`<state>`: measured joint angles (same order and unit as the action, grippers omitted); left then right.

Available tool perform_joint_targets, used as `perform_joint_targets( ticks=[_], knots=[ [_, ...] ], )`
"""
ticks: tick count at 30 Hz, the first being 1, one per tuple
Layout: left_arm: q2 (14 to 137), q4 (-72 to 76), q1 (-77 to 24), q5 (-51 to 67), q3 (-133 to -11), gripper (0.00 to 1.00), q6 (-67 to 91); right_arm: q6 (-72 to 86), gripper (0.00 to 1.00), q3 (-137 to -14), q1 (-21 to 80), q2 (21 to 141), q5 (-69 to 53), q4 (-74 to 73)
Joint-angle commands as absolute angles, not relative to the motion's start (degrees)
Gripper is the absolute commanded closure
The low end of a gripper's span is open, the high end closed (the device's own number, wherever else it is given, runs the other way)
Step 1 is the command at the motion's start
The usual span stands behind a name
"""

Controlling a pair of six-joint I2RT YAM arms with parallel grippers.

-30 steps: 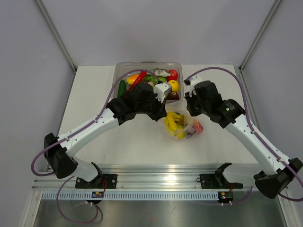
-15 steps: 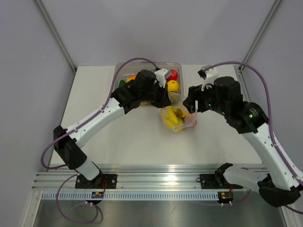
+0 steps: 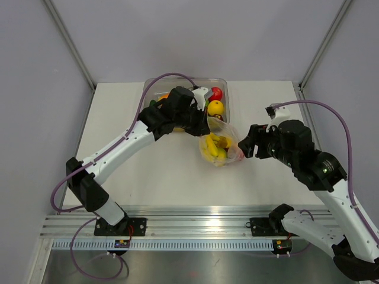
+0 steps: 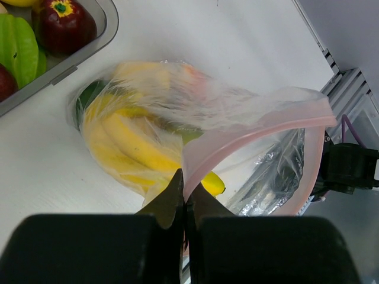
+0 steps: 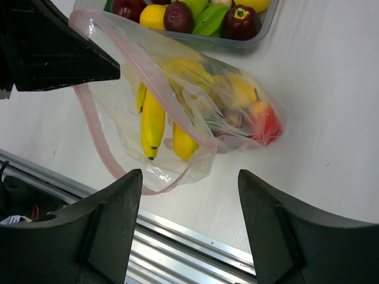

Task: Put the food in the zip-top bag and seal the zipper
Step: Adjust the zipper food storage bag at the center of the board.

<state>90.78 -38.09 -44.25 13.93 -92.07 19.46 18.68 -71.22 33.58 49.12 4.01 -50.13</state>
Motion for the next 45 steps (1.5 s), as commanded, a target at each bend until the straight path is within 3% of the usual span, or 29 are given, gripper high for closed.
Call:
perform_joint_targets(
  ticks=[1,11,17,24,25,27,28,30,31,32,33,34,45],
  knots=[
    [90.9,-37.4,-43.9,15.8,-96.1,1.00,18.7,19.0,0.26,-70.8,33.5,51.1,6.9,-51.0],
    [91.1,-38.4,-43.8,16.3,-96.1,1.00,18.3,20.2,0.26,-65.8,33.5,49.6,6.0,-49.4],
    [90.9,-38.0,-43.7,16.1,-96.0,1.00,18.8,30.0,0.29,-62.6,33.5,51.4,1.7,-44.0],
    [90.5,-36.0,-43.7,15.7,-94.6,1.00,19.4,46.7,0.76,-55.5,33.5,49.2,-2.9,-34.6],
    [90.5,-35.6,-43.7,15.8,-94.4,1.00,19.2,47.2,0.90,-55.5,33.5,48.4,-2.3,-34.3],
    [90.5,-34.8,-43.7,16.8,-93.9,0.99,17.3,47.5,0.96,-57.3,33.6,47.0,-0.4,-34.7],
    [90.2,-34.2,-43.7,18.0,-93.3,0.92,16.3,47.5,0.99,-59.5,33.5,46.8,1.3,-35.2],
    [89.4,-33.5,-43.7,18.5,-92.6,0.66,11.9,46.7,1.00,-62.3,33.5,48.0,4.2,-37.2],
    [87.6,-32.3,-43.7,18.2,-91.2,0.28,10.6,45.9,1.00,-65.4,33.5,48.9,5.5,-38.3],
    [86.4,-31.5,-43.6,18.2,-90.3,0.12,9.4,45.6,1.00,-67.0,33.5,50.0,6.9,-39.7],
    [85.1,-30.2,-43.6,17.9,-89.0,0.06,7.6,45.2,1.00,-68.3,33.5,52.3,9.5,-42.3],
    [83.4,-26.8,-43.4,17.3,-87.6,0.01,6.9,44.8,1.00,-70.1,33.4,53.3,10.4,-43.4],
    [56.0,-5.4,-37.8,13.4,-56.2,0.01,-3.7,42.8,1.00,-70.3,33.1,55.9,9.8,-41.0]
  ],
)
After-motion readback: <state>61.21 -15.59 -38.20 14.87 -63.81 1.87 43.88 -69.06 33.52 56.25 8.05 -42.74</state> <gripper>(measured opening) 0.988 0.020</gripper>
